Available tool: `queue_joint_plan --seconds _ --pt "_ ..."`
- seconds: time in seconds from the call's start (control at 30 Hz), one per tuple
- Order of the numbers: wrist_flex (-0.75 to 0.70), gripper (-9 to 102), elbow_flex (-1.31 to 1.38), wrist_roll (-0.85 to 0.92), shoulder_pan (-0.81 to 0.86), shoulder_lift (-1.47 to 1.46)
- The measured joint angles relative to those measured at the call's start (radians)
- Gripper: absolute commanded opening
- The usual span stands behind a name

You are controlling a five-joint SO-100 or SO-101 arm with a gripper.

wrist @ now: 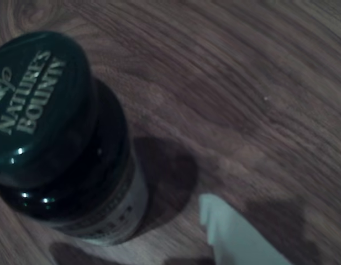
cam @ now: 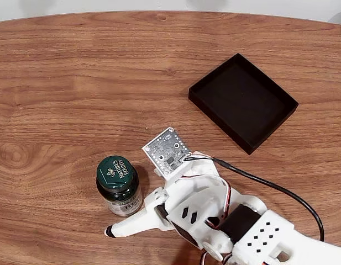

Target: Pick up the pill bottle and place it in the black box.

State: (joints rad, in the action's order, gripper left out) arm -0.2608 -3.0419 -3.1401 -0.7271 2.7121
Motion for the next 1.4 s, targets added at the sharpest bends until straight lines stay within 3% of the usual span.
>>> queue_joint_plan --seconds 0.5,1.4 --pt "0.104 55 0.0 0.023 -0.034 -0.095" --pt "0.548 52 0.0 0.034 -0.04 -0.39"
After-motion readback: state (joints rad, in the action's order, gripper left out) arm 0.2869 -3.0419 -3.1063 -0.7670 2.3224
